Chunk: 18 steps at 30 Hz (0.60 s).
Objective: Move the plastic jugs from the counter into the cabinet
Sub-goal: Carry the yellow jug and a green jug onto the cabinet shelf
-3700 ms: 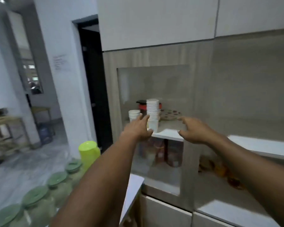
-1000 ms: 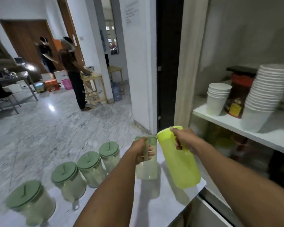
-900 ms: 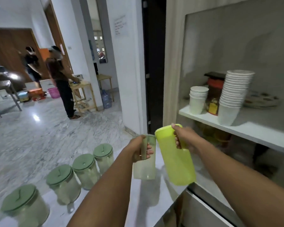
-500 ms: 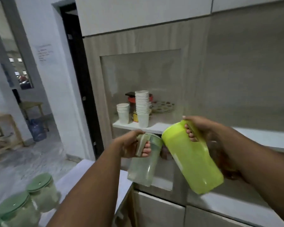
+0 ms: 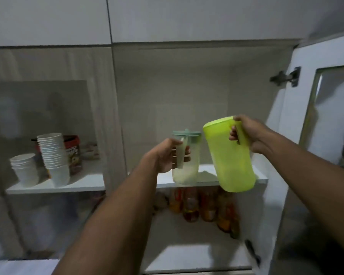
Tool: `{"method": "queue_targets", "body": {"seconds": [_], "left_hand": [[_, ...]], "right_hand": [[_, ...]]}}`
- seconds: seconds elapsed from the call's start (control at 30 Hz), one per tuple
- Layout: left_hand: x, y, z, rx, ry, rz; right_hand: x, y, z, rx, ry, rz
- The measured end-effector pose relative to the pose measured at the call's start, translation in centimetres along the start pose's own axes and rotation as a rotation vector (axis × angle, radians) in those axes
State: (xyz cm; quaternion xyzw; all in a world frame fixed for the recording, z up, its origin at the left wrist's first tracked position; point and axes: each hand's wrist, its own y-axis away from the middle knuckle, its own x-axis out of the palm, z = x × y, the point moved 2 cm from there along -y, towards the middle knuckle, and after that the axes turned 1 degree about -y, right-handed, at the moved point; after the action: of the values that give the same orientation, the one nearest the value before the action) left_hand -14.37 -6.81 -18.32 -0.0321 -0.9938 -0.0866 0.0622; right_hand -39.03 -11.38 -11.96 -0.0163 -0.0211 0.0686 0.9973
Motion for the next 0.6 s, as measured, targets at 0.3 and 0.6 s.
{"method": "queue_targets", "body": {"seconds": [0.3,0.6], "left_hand": [[5.7,-13.4,-0.1,0.074,0.094,-0.122],[3.1,-31.0,-1.1,0.086,0.025,-0.116]], "right_hand": [[-5.6,-10.2,-2.5,-0.092,-0.251,-0.228],[-6.0,-26.6,-7.5,-0.084,-0.297,-0.303]]}}
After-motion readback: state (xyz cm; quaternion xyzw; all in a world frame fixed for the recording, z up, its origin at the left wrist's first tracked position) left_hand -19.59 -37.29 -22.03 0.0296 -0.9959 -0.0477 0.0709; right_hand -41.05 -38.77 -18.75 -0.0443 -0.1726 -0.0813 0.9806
